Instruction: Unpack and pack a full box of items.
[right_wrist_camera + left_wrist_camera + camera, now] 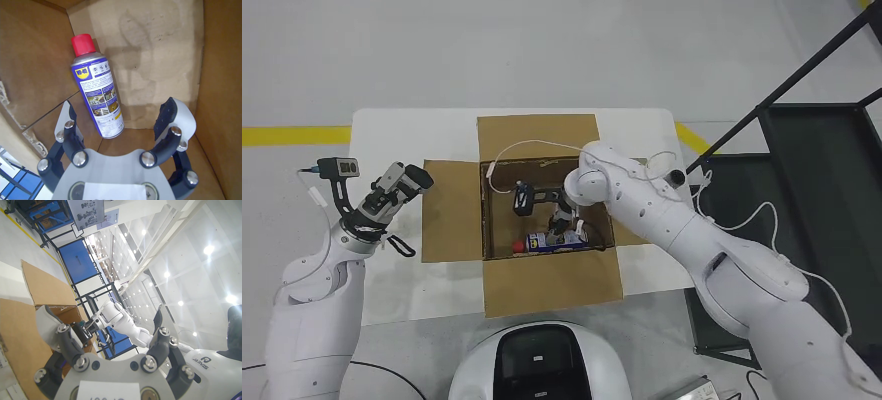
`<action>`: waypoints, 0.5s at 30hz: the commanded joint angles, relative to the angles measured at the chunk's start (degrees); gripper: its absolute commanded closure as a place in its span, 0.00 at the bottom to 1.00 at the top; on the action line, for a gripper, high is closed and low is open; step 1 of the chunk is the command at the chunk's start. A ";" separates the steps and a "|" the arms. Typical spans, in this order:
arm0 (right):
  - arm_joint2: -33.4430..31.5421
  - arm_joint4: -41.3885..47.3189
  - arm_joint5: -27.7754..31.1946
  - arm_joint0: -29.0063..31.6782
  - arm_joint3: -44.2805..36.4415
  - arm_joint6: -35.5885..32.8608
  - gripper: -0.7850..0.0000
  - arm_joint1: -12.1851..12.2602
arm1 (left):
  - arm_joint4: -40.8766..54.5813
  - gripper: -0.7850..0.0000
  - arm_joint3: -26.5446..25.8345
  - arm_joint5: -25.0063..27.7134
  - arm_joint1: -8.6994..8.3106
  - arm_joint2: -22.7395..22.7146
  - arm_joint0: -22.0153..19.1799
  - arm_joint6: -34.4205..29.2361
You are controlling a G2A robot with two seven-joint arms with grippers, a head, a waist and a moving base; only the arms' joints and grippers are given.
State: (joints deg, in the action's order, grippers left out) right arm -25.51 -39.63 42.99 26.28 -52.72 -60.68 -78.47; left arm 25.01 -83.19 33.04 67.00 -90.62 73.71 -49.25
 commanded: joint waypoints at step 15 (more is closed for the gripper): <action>6.01 -0.66 0.96 -2.70 14.27 3.48 0.00 -7.44 | 0.00 0.00 0.00 0.00 0.00 0.00 0.00 0.00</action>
State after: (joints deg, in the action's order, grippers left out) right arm -19.71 -40.23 43.87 23.71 -39.35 -57.55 -85.49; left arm 25.01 -83.19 33.04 67.00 -90.62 73.71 -49.25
